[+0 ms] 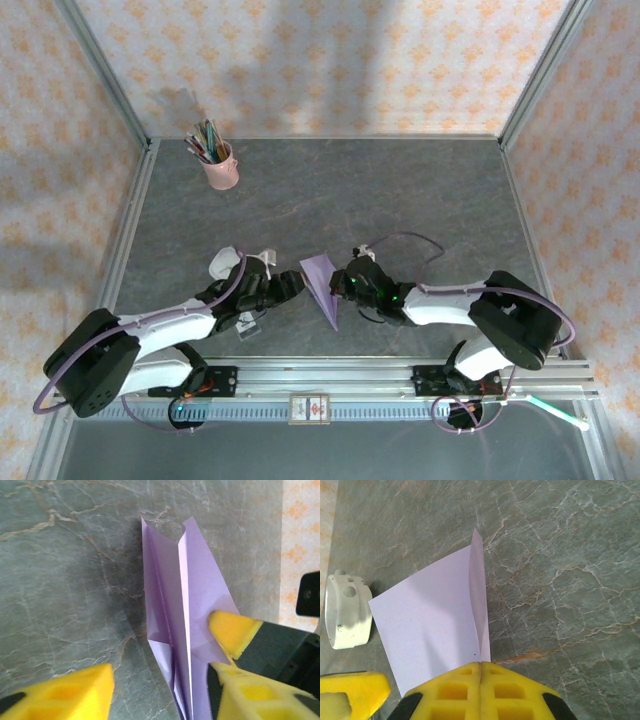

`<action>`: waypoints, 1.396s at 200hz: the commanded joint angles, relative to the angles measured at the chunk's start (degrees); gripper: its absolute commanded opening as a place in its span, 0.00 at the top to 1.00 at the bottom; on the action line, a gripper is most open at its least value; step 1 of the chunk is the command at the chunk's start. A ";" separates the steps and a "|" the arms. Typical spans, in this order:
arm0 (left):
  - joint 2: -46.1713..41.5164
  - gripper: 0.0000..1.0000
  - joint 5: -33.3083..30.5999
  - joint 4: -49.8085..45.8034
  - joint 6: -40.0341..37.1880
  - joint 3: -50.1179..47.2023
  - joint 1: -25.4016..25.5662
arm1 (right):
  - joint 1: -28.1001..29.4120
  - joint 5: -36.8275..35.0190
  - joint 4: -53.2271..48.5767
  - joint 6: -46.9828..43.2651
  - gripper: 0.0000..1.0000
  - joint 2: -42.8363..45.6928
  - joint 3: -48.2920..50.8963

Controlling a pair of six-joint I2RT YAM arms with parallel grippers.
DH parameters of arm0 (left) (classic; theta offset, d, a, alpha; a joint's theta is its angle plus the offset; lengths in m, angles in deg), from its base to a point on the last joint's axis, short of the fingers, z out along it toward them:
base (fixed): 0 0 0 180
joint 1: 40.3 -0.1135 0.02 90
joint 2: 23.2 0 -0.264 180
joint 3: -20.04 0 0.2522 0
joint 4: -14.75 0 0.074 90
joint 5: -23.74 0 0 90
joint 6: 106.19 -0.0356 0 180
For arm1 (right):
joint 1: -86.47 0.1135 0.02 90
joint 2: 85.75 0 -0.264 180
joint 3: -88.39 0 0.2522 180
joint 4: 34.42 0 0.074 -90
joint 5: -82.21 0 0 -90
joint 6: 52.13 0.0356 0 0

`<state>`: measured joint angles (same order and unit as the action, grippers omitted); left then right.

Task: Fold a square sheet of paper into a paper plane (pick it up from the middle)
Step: Turn over a paper plane at the center of the table.

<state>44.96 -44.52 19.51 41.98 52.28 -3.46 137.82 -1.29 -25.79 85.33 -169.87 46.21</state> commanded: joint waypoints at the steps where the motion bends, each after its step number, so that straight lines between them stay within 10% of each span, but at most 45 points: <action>1: 2.43 0.54 0.94 4.14 0.54 0.98 0.80 | -0.48 -0.52 3.11 1.64 1.00 1.17 1.63; 204: 18.30 0.70 4.97 13.12 1.48 6.07 2.89 | -0.75 -0.49 7.56 4.73 1.00 0.62 5.30; 279: 20.52 0.98 2.75 10.34 -2.42 9.96 2.89 | -0.73 -2.22 6.77 4.24 1.00 0.36 4.98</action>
<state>65.49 -40.02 31.14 42.07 59.91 -0.91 137.40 -1.37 -18.75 89.94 -169.89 51.41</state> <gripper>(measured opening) 0.060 0.043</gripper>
